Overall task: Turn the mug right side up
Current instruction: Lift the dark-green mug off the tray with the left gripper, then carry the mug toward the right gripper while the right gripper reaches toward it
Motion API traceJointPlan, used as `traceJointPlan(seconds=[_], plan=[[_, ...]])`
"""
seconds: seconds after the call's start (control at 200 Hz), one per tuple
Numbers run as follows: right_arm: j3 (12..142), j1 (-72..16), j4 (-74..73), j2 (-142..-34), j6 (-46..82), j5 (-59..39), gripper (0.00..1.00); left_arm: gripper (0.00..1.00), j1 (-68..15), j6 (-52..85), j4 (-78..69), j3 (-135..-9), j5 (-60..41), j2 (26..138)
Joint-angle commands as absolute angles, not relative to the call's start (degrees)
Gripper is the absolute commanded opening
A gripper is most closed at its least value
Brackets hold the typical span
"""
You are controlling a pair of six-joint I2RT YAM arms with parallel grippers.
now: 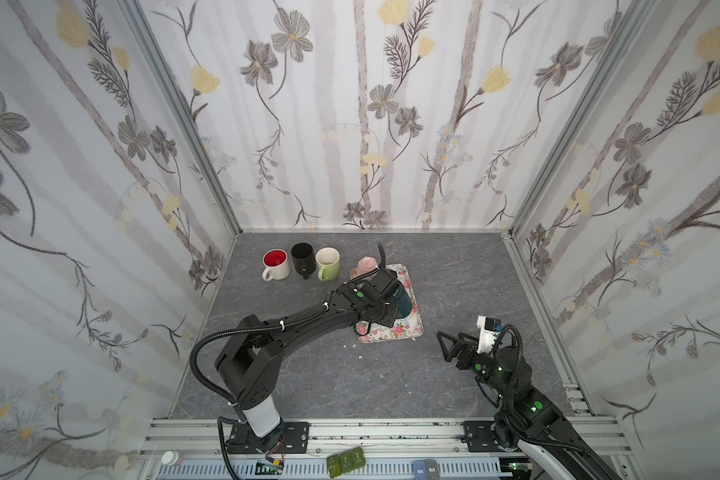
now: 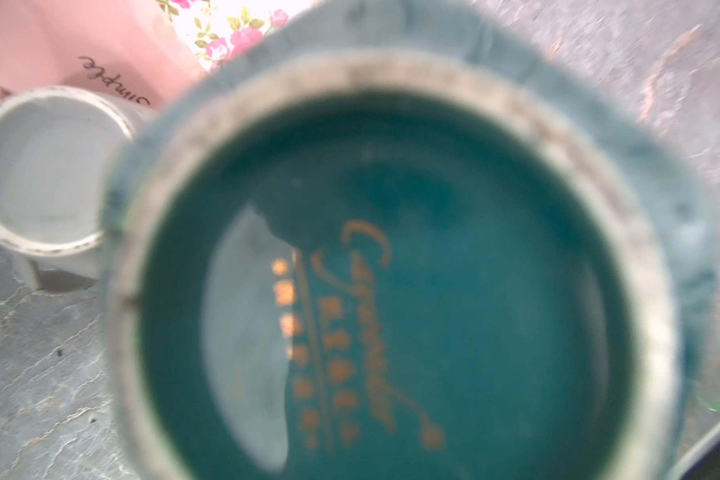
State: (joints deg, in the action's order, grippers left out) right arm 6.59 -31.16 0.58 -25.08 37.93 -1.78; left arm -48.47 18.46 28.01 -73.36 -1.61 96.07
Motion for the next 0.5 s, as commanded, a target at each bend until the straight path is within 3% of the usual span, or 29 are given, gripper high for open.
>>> traceJointPlan(seconds=[0.0,0.495], plan=[[6.19,-31.12,-3.72,-26.02,38.32,-4.1,1.0,0.0,-47.89,20.26,20.81,-72.34,-3.4,93.31],[7.11,-30.96,-9.05,-29.15,40.93,-7.07,1.0,0.0,-43.82,24.56,12.18,-65.22,-8.54,85.4]])
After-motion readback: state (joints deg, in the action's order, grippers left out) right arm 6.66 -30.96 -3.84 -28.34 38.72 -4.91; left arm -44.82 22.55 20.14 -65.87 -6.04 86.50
